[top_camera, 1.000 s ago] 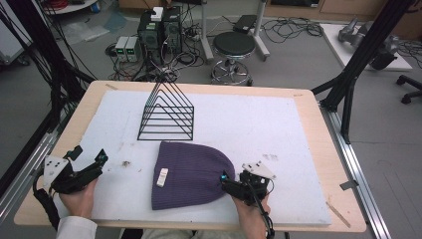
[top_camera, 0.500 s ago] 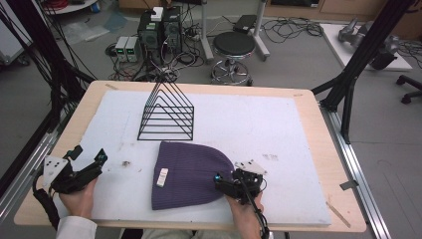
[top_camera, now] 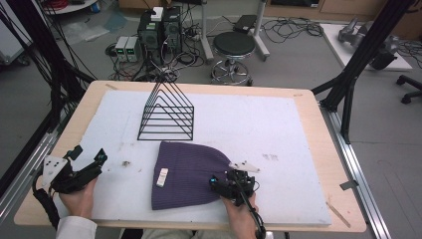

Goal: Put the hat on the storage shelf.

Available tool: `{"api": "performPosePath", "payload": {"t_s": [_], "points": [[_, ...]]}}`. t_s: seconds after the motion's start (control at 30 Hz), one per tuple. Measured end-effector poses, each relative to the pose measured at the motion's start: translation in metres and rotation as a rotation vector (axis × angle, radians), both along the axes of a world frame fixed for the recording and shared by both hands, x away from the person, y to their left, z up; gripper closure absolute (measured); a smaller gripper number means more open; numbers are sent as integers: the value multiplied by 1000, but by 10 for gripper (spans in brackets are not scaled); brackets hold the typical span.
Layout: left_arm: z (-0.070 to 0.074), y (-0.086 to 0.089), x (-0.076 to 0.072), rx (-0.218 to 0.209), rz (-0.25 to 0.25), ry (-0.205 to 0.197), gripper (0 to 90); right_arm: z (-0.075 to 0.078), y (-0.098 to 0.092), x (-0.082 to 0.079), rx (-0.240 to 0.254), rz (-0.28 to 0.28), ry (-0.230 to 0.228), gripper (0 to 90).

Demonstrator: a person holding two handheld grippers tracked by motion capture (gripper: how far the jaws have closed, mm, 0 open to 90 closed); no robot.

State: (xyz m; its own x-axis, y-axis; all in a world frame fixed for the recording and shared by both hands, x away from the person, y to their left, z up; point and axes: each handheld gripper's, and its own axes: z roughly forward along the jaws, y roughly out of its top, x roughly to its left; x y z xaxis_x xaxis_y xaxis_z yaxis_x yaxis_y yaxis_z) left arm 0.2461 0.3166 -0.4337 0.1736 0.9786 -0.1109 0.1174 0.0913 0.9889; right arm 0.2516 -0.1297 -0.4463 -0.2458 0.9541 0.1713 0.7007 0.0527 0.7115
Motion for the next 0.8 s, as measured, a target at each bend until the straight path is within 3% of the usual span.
{"api": "performPosePath", "payload": {"t_s": [0.2,0.43,0.67,0.73,0.8], "points": [[0,0,-1,-2,0,-5,199,0,0,0,2,-19,3,231],[1,0,-1,-1,-2,-16,200,0,7,-5,-39,-16,-17,325],[1,0,-1,-3,-7,-16,201,3,16,-9,-98,34,-76,630],[1,0,-1,-5,-9,-17,201,4,17,-10,-95,41,-97,740],[1,0,-1,-3,-10,-15,201,6,16,-10,-77,40,-93,773]]}}
